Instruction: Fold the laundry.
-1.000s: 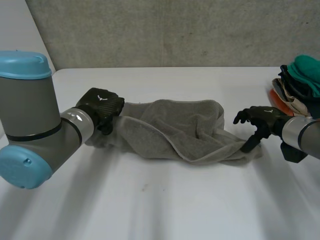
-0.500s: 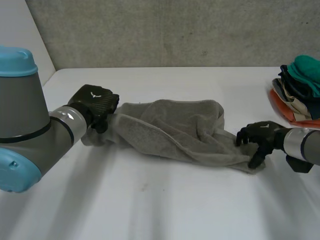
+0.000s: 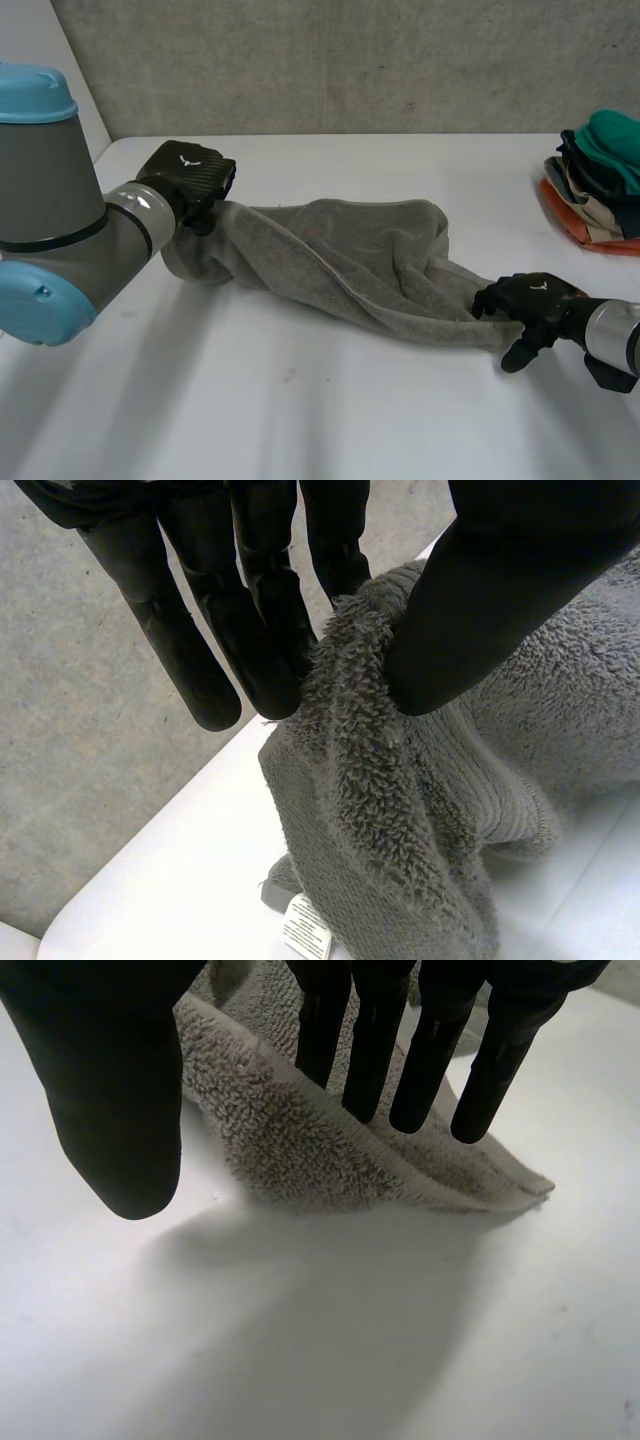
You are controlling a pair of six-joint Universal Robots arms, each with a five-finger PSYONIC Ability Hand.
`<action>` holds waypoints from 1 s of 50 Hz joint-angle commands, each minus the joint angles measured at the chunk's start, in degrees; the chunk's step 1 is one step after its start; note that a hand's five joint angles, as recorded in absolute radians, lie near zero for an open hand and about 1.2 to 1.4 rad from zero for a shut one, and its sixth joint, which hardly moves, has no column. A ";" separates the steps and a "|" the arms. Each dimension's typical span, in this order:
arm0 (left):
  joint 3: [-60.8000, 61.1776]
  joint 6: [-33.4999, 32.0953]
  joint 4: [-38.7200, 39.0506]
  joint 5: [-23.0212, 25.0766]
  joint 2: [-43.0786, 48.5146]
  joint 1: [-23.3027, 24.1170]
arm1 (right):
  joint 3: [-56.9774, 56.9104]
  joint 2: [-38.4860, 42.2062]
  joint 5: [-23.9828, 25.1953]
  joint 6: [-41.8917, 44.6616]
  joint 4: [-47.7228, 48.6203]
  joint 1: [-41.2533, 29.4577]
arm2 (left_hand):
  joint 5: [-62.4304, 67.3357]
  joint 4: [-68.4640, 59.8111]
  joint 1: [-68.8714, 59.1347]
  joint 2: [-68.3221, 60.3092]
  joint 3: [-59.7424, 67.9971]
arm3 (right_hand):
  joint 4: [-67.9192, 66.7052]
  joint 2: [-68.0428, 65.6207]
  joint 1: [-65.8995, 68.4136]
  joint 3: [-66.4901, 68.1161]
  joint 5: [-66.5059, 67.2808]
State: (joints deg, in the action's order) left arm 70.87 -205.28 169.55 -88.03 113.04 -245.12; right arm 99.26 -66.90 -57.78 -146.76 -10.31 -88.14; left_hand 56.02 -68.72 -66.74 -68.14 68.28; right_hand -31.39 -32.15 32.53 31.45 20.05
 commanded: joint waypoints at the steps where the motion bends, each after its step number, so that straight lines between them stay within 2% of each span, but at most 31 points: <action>1: -0.47 0.06 -0.19 -0.13 0.87 -0.53 | 0.41 1.51 0.13 0.68 6.87 -0.45 | 13.98 -11.28 -13.26 -11.86 11.72 | -7.28 -6.52 6.13 7.22 8.62; 2: -0.38 0.14 -0.19 -0.13 0.87 -0.62 | 0.24 2.21 0.04 0.77 7.49 -0.45 | 13.98 -11.28 -13.26 -11.86 11.72 | -8.96 -8.20 7.81 8.90 10.29; 4: -0.12 0.67 -0.27 -0.22 0.87 -1.06 | -0.47 4.14 -0.31 1.03 9.07 -0.54 | 13.98 -11.28 -13.26 -11.86 11.72 | -25.37 -24.61 24.23 25.31 26.71; 5: -0.12 1.02 -0.28 -0.22 0.87 -1.15 | -0.82 4.58 -0.40 1.03 9.60 -0.63 | 13.98 -11.28 -13.26 -11.86 11.72 | -45.77 -45.01 44.63 45.71 47.11; 6: -0.03 1.54 -0.36 -0.22 0.78 -1.23 | -1.43 4.67 -0.57 0.86 10.30 -0.71 | 13.98 -11.28 -13.26 -11.86 11.72 | -48.58 -47.82 47.44 48.52 49.92; 10: -0.38 3.48 -0.62 -0.22 -0.54 -1.58 | -2.13 2.67 -1.53 0.59 13.46 -0.28 | 13.98 -11.28 -13.26 -11.86 11.72 | -48.61 -47.85 47.47 48.55 49.95; 16: -0.21 4.19 -4.40 0.13 -11.60 -3.08 | -6.96 -15.26 -4.44 0.07 11.99 -0.01 | 13.98 -11.28 -13.26 -11.86 11.72 | -48.61 -47.85 47.47 48.55 49.95; 18: -0.21 4.19 -4.93 0.13 -13.97 -3.25 | -9.94 -18.68 -4.79 0.76 8.23 0.34 | 13.98 -11.28 -13.26 -11.86 11.72 | -48.61 -47.85 47.47 48.55 49.95; 23: 0.23 3.75 -6.95 0.22 -22.75 -3.78 | -19.88 -20.72 -4.71 0.86 -1.37 1.57 | 13.98 -11.28 -13.26 -11.86 11.72 | -48.61 -47.85 47.47 48.55 49.95; 29: 1.99 3.22 -8.62 0.75 -27.08 -5.28 | -28.76 -25.46 -4.44 0.86 -10.16 3.33 | 13.98 -11.28 -13.26 -11.86 11.72 | -48.61 -47.85 47.47 48.55 49.95; 32: 3.39 2.78 -8.54 0.84 -27.17 -6.15 | -29.47 -24.42 -4.27 0.86 -10.26 3.24 | 13.98 -11.28 -13.26 -11.86 11.72 | -48.61 -47.85 47.47 48.55 49.95; 36: 6.38 2.08 -7.31 0.58 -24.55 -6.77 | -30.35 -18.28 -5.67 1.21 -10.08 -0.62 | 13.98 -11.28 -13.26 -11.86 11.72 | -48.61 -47.85 47.47 48.55 49.95; 39: 6.65 0.24 -4.07 0.49 -17.35 -6.77 | -32.19 -11.78 -9.26 3.84 -10.08 -4.66 | 13.98 -11.28 -13.26 -11.86 11.72 | -48.61 -47.85 47.47 48.55 49.95; 40: 6.56 -0.20 -3.18 0.49 -15.93 -6.86 | -33.07 -8.37 -12.06 5.76 -10.26 -5.45 | 13.98 -11.28 -13.26 -11.86 11.72 | -48.61 -47.85 47.47 48.55 49.95; 41: 5.78 -1.95 -0.13 0.57 -11.31 -7.12 | -33.51 -6.85 -13.31 6.74 -10.26 -5.81 | 13.98 -11.28 -13.26 -11.86 11.72 | -48.61 -47.85 47.47 48.55 49.95; 45: 1.83 -5.21 6.30 0.57 -4.25 -8.17 | -36.49 -0.17 -17.44 10.17 -8.95 -6.52 | 13.98 -11.28 -13.26 -11.86 11.72 | -48.61 -47.85 47.47 48.55 49.95; 49: -7.13 -6.36 15.52 0.84 2.79 -8.09 | -41.77 5.37 -18.24 7.81 -1.76 -9.67 | 13.98 -11.28 -13.26 -11.86 11.72 | -48.61 -47.85 47.47 48.55 49.95; 50: -8.80 -6.27 17.20 0.84 3.67 -8.00 | -43.95 6.34 -18.59 5.10 3.75 -10.64 | 13.98 -11.28 -13.26 -11.86 11.72 | -48.61 -47.85 47.47 48.55 49.95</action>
State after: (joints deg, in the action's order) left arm 72.36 -209.71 175.64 -87.38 107.94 -252.99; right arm 62.51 -67.67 -74.15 -138.03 -18.26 -95.32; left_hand 56.02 -68.74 -66.74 -68.52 68.33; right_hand -68.59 -67.33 65.61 68.01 58.12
